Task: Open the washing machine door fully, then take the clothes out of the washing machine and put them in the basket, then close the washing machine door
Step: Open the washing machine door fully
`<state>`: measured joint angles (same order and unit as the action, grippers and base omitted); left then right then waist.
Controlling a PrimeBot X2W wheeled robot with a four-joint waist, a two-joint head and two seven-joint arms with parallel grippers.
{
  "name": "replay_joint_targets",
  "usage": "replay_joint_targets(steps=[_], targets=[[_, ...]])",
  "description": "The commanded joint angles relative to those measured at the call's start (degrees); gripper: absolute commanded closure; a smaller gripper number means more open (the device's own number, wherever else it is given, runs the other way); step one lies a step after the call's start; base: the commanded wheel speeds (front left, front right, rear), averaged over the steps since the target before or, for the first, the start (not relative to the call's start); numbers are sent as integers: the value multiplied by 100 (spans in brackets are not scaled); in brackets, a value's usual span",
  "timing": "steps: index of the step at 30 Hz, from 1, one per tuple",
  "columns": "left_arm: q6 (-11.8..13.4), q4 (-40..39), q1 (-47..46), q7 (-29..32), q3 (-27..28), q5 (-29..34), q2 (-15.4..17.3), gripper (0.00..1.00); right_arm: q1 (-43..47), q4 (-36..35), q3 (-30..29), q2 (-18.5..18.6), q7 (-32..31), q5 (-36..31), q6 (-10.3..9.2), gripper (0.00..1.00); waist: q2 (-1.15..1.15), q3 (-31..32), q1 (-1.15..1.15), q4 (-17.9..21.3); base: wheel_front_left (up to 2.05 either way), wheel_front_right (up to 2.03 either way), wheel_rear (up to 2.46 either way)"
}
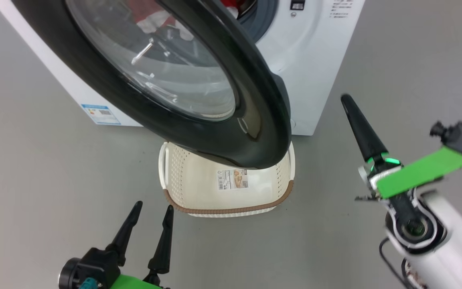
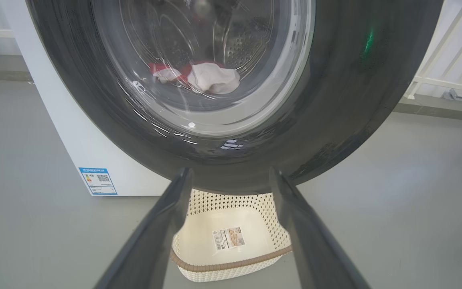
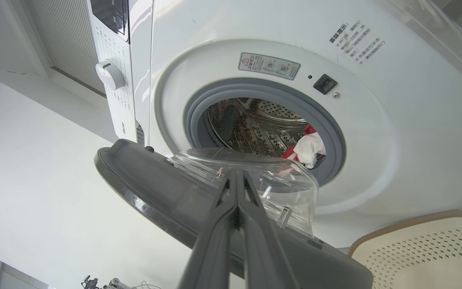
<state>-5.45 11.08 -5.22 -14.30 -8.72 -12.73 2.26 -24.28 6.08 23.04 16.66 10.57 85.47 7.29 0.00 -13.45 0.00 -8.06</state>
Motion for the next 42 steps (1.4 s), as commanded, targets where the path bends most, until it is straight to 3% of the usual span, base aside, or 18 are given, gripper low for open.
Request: replay_joint_targets(steps=[1,4,10,20,28,42], targets=[[59,-163,-157,-70,153,-67,62,0,-152,-190,97,55,-104,137,20,100,0,-63,0,-58,0,0,0],[77,-172,-178,-70,91,-118,62,0,-399,-148,22,26,-756,843,20,100,0,-120,0,-103,0,0,0],[87,-182,-264,-70,-83,-217,62,0,-716,261,-442,-141,-2141,1636,20,100,0,-229,0,-233,0,0,0],[136,-189,-291,-70,-251,-326,62,0,-1069,1281,-832,-384,-3971,1861,20,100,0,-298,0,-409,0,0,0],[182,-176,-250,-70,-355,-422,62,0,-1091,1608,-837,-608,-4656,1633,20,100,0,-153,0,-576,0,0,0],[253,-158,-1,-70,-399,-479,62,0,-539,1366,-896,-1025,-5017,1201,20,100,0,292,0,-900,0,0,0]])
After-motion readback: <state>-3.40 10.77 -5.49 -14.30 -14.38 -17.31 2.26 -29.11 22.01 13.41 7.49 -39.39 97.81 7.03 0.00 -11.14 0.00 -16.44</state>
